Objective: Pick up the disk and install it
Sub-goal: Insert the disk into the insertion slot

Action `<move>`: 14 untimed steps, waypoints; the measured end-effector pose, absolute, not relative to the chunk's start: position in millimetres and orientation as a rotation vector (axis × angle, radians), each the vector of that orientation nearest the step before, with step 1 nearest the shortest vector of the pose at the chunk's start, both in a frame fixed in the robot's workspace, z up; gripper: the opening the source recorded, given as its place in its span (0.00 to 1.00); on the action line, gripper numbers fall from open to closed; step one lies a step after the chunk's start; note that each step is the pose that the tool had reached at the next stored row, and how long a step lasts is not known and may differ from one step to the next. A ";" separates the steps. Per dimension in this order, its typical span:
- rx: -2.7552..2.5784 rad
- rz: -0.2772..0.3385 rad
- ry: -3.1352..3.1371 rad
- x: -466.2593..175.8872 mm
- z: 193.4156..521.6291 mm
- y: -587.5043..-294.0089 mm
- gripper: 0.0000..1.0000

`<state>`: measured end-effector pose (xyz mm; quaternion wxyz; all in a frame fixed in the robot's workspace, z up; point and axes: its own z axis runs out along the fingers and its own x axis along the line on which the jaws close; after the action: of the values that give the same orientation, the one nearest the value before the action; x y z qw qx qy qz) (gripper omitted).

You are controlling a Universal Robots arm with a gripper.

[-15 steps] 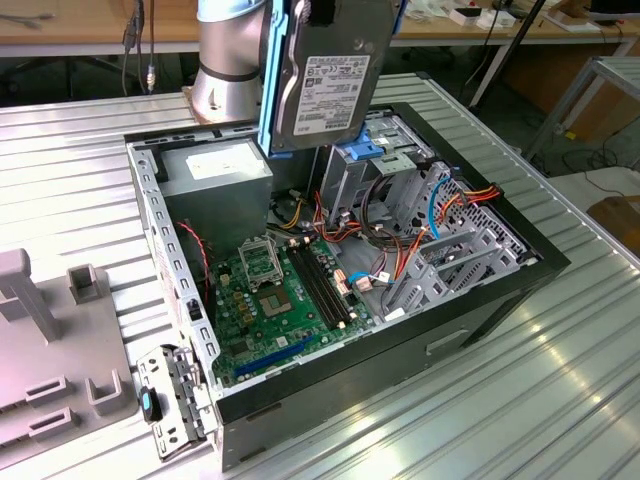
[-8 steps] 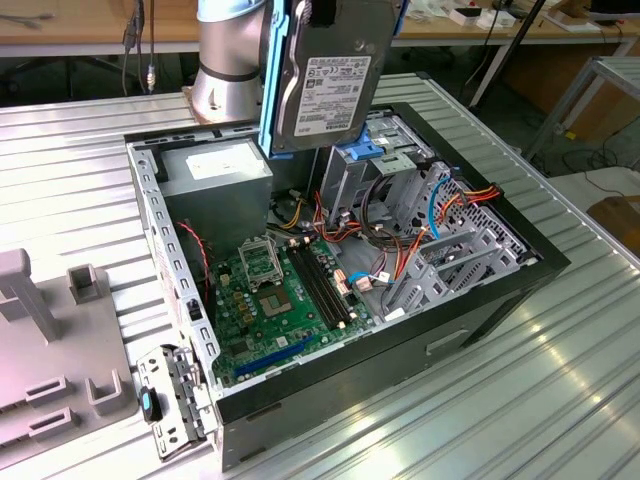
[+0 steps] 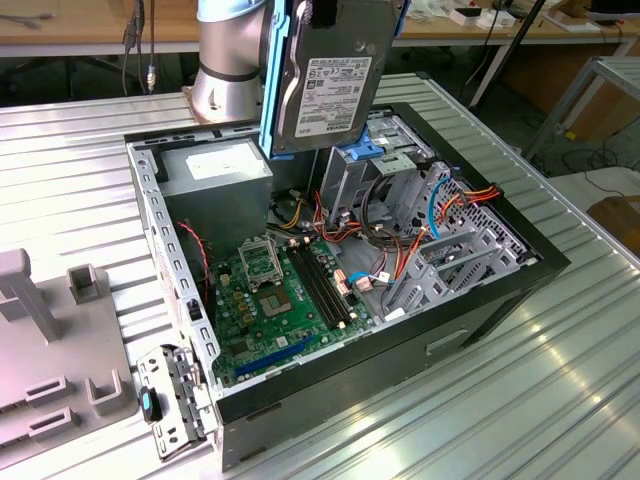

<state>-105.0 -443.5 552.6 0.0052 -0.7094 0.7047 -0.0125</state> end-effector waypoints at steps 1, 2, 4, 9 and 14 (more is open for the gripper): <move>-2.221 -0.040 2.207 -105.0 552.6 -443.5 0.37; -2.222 -0.040 2.207 -105.0 552.6 -443.6 0.37; -2.222 -0.040 2.207 -105.0 552.5 -443.8 0.37; -2.223 -0.043 2.208 -104.5 552.4 -444.0 0.37; -2.223 -0.044 2.208 -104.0 551.5 -446.8 0.37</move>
<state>-104.0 -446.8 551.5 0.0041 -0.7094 0.7047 -0.0139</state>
